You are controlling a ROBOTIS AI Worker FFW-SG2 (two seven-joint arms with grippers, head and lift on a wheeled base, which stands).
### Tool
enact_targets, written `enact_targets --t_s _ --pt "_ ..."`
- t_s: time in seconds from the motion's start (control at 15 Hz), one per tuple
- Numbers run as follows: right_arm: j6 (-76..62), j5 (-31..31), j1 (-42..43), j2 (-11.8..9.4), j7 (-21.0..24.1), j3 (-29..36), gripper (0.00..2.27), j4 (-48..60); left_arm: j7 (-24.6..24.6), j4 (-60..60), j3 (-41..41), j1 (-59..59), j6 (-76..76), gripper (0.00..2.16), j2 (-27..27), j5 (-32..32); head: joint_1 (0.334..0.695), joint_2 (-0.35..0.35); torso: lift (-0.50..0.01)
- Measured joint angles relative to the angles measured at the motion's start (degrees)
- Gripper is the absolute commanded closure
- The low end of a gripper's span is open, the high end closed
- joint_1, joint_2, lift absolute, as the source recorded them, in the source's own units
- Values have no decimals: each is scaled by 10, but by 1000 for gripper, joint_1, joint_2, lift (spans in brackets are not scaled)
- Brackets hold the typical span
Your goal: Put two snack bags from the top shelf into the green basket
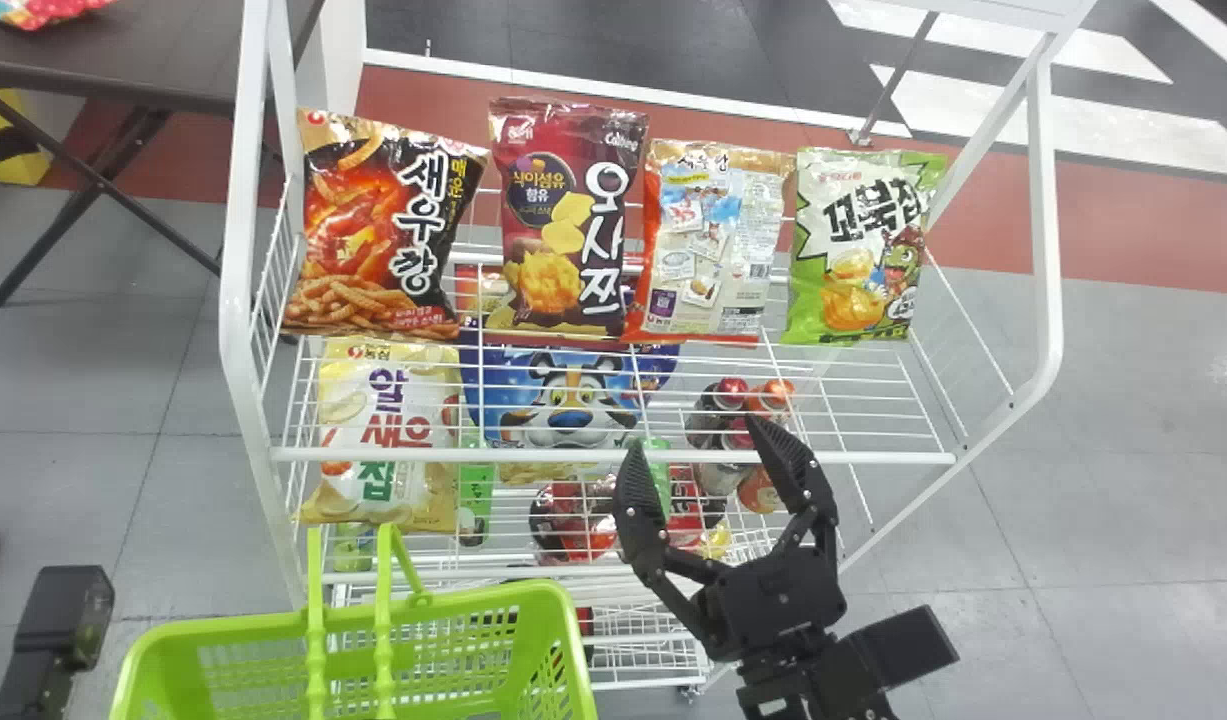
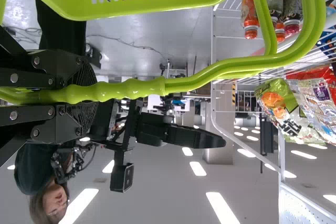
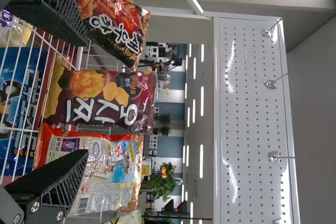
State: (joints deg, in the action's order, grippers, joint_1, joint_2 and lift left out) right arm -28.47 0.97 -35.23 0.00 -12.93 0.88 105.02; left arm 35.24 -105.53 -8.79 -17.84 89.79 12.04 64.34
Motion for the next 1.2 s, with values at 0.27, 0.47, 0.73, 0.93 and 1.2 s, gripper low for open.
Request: enact_targets --t_s 0.27,0.47,0.73,0.93,1.2 --pt "11 0 2 0 -1 0 83 -1 -1 1 0 0 0 2142 0 0 695 -266 0" --pt "25 0 5 0 0 0 83 -1 -1 1 1 0 0 2142 0 0 695 -266 0" --pt "41 -6 13 0 1 -3 83 -1 -1 0 2 0 0 2142 0 0 695 -264 0" --pt "92 -8 50 0 1 -24 49 -7 -3 -3 4 1 0 2142 0 0 695 -229 0" --pt "160 -8 133 0 8 -75 46 -46 -5 -7 10 0 0 2142 0 -1 695 -134 0"
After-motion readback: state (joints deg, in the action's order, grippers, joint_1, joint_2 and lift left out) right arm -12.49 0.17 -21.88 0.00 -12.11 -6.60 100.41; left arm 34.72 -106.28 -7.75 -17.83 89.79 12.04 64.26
